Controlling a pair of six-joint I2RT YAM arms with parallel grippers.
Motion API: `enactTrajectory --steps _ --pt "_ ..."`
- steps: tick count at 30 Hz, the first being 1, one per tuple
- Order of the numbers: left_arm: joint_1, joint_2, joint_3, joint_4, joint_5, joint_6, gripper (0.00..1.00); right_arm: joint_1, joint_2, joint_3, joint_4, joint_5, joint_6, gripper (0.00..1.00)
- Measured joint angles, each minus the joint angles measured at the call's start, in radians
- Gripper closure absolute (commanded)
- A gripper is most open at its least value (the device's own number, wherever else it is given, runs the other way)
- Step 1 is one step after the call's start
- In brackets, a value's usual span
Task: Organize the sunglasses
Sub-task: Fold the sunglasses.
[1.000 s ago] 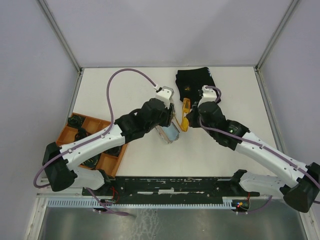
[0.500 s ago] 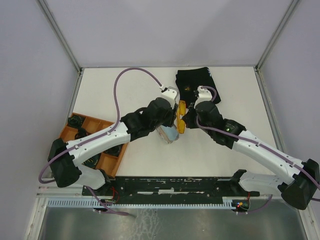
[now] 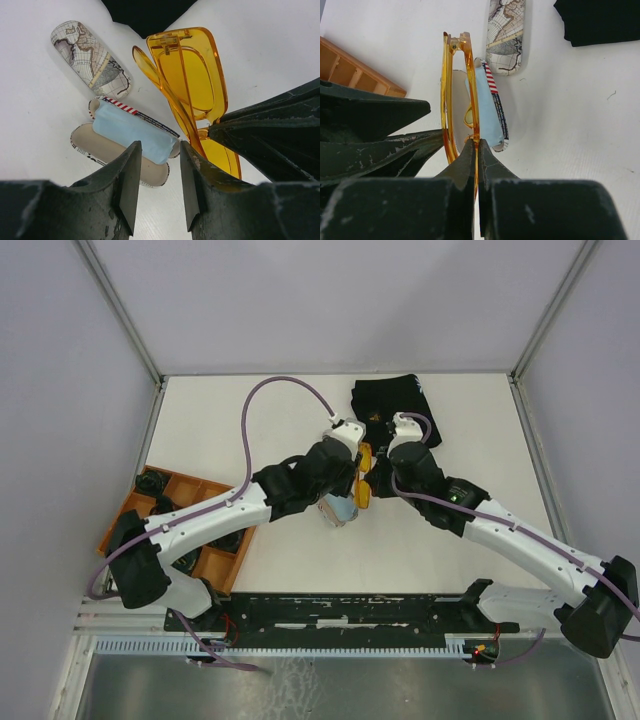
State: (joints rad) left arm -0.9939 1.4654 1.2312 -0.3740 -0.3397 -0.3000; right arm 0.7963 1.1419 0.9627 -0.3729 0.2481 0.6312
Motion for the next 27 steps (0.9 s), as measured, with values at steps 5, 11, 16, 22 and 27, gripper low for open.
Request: enactTrajectory --steps 5,11,16,22,27 --pt "-0.002 0.000 0.000 0.000 -0.018 -0.001 0.53 0.000 -0.011 0.000 -0.008 0.035 0.011 1.00" --pt "0.039 -0.055 -0.069 0.027 -0.012 -0.026 0.52 0.000 -0.070 0.000 -0.040 0.119 0.019 1.00" --pt "0.151 -0.136 -0.194 0.065 0.014 -0.114 0.51 -0.010 -0.080 -0.009 -0.082 0.169 0.019 1.00" --pt "0.187 -0.181 -0.283 0.089 0.063 -0.179 0.51 -0.034 -0.081 -0.073 -0.082 0.137 0.011 1.00" --pt "0.185 -0.182 -0.286 0.092 0.061 -0.197 0.51 -0.035 -0.081 -0.081 -0.065 0.091 -0.006 1.00"
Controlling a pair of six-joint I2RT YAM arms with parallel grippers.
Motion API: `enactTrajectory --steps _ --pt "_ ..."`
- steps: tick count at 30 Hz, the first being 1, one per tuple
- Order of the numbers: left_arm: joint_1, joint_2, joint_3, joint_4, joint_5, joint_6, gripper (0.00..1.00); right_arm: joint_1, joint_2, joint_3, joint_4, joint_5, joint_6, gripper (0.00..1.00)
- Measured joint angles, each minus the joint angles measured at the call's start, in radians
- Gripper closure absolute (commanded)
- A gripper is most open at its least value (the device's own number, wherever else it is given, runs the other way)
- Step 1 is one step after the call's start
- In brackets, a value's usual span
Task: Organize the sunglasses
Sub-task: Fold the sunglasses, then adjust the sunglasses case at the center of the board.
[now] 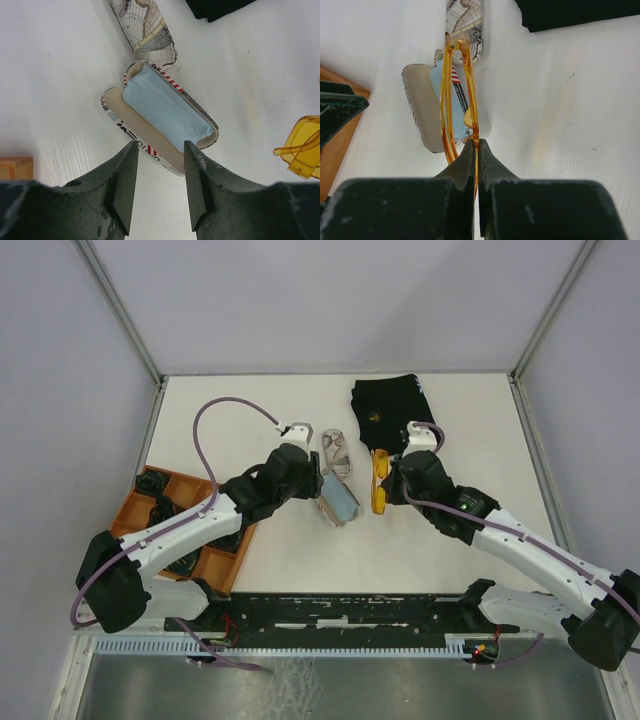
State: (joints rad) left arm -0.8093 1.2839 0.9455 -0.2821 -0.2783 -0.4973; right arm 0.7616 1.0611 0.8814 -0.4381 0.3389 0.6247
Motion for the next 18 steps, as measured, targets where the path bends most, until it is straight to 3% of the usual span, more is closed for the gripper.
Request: enactTrajectory --steps 10,18 --pt "-0.014 0.001 -0.012 -0.005 -0.001 -0.068 0.53 0.000 0.009 -0.033 0.042 -0.058 0.019 1.00" --pt "-0.100 0.101 0.082 -0.015 -0.011 -0.067 0.53 0.000 0.063 -0.031 0.079 -0.131 0.014 1.00"
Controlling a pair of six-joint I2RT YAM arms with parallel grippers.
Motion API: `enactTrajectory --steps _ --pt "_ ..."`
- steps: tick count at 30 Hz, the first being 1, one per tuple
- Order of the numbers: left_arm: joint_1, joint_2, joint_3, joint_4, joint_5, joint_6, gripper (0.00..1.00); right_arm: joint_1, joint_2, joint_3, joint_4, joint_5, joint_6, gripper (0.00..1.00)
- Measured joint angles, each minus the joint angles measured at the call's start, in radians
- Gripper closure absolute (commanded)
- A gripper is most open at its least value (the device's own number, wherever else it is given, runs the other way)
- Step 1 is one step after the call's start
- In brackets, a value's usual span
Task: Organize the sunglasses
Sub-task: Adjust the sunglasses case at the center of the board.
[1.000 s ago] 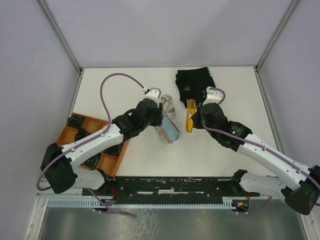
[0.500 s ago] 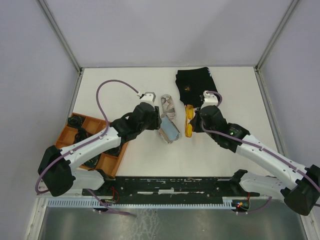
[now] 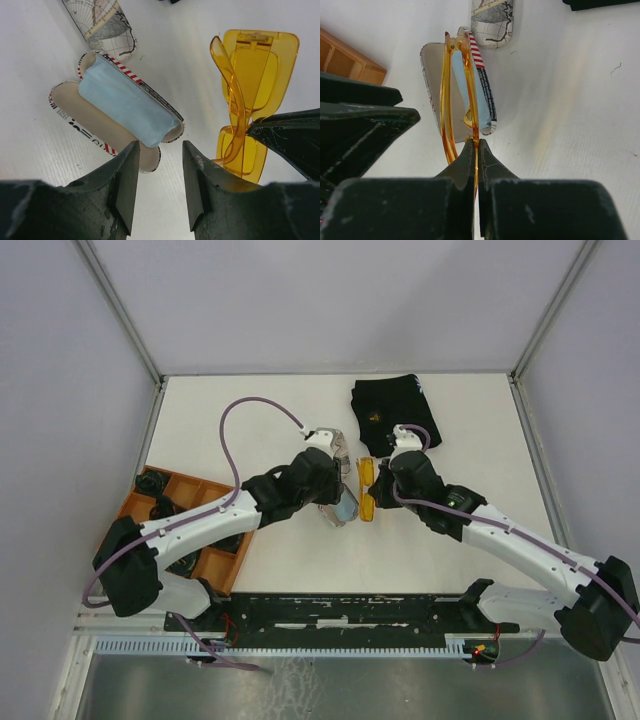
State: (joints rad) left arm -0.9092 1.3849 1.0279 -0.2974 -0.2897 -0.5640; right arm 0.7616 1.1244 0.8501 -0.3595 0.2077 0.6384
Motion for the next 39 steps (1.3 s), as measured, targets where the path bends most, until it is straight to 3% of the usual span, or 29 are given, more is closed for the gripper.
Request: enactTrajectory --steps 18,29,39 --pt "-0.069 0.106 0.082 -0.024 -0.049 0.020 0.55 -0.004 0.057 0.037 0.030 -0.103 -0.013 1.00" --pt "-0.077 0.133 0.101 -0.073 -0.125 0.034 0.51 -0.003 0.043 0.040 -0.009 -0.033 -0.008 1.00" --pt "0.045 0.008 -0.102 -0.033 -0.132 -0.098 0.46 -0.003 -0.069 0.013 -0.088 0.121 0.034 1.00"
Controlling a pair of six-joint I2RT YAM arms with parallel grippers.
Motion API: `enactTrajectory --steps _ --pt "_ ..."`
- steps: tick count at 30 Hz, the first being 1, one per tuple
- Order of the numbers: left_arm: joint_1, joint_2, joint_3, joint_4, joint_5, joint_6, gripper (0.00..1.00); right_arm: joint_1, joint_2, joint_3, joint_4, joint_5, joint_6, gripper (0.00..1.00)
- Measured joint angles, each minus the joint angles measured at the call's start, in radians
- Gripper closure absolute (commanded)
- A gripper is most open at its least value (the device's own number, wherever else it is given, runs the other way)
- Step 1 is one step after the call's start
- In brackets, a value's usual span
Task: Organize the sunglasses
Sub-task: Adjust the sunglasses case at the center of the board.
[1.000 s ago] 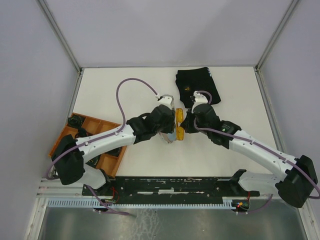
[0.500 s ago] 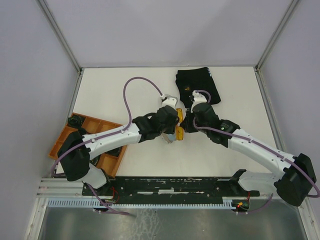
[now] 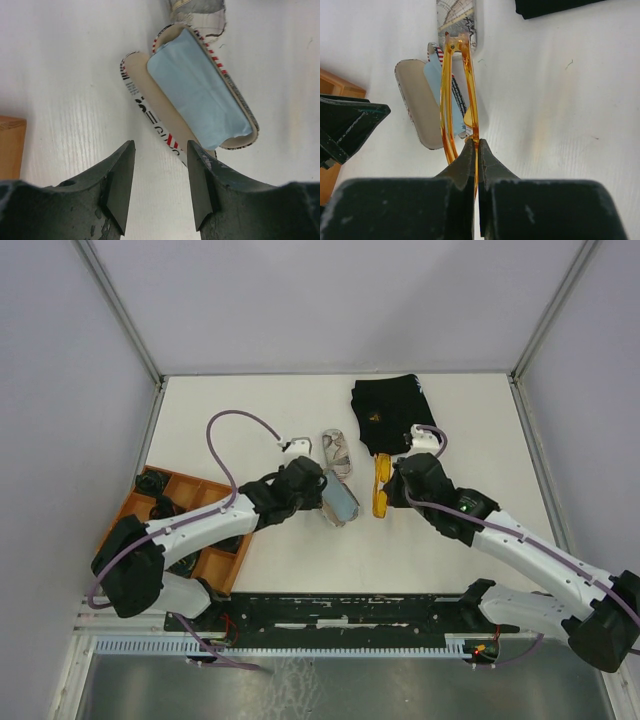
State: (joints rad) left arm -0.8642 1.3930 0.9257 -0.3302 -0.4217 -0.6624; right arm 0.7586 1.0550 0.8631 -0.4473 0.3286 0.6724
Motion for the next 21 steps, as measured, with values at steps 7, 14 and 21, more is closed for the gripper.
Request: enactTrajectory --steps 7,14,21 --pt "0.095 0.001 -0.110 0.076 0.091 -0.109 0.42 0.000 0.000 -0.025 -0.014 0.005 0.016 1.00" --pt "0.129 0.012 -0.124 0.181 0.150 -0.165 0.41 0.000 -0.002 -0.028 -0.016 0.005 0.020 1.00" --pt "0.130 0.086 -0.126 0.214 0.194 -0.206 0.41 0.000 -0.007 -0.035 -0.018 0.005 0.020 1.00"
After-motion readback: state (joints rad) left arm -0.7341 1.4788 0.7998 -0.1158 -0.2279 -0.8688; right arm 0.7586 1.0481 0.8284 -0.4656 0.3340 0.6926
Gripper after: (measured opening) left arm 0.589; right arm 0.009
